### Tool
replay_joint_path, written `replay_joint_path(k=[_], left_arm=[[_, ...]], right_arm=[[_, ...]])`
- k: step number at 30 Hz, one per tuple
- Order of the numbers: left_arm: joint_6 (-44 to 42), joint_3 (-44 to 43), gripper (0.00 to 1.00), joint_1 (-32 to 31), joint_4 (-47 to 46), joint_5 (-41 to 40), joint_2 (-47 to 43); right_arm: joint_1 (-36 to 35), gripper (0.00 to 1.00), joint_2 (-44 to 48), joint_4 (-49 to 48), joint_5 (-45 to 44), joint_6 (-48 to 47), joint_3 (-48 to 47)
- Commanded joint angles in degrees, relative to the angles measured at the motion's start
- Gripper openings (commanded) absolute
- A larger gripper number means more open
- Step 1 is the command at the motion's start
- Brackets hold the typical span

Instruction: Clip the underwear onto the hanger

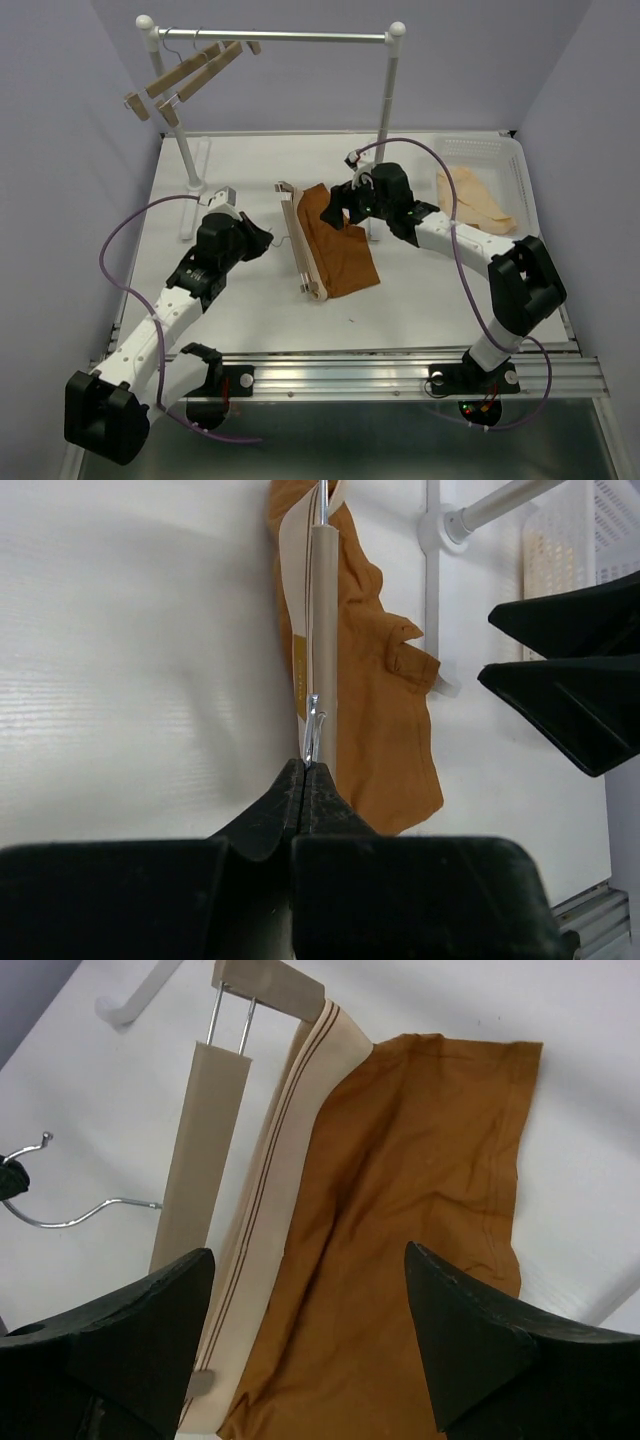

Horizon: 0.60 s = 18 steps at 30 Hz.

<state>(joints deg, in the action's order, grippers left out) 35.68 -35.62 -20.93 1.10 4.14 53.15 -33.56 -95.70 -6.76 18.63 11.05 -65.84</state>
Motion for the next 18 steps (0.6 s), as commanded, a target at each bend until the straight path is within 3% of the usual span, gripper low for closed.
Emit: replay_joint_path(k=[1, 6, 11, 18], left_arm=[[4.4, -4.1, 0.0, -1.2, 4.5, -3.5, -1.9], [8.8, -6.5, 0.0, -2.5, 4.9, -3.5, -3.0], [10.7, -9.4, 0.0, -5.3, 3.6, -5.6, -4.2], [11.7, -10.4, 0.0, -7.6, 2.4, -5.9, -4.1]], right_arm=[[-2.3, 0.86, 4.4, 2.9, 0.9, -3.5, -1.0], [-8.9, 1.0, 7.8, 5.3, 0.6, -5.9, 1.5], [-14.0, 1.0, 10.1, -1.2, 0.0, -3.5, 7.8], [-16.1, 1.0, 5.7, -3.8, -1.0, -0.5, 7.1]])
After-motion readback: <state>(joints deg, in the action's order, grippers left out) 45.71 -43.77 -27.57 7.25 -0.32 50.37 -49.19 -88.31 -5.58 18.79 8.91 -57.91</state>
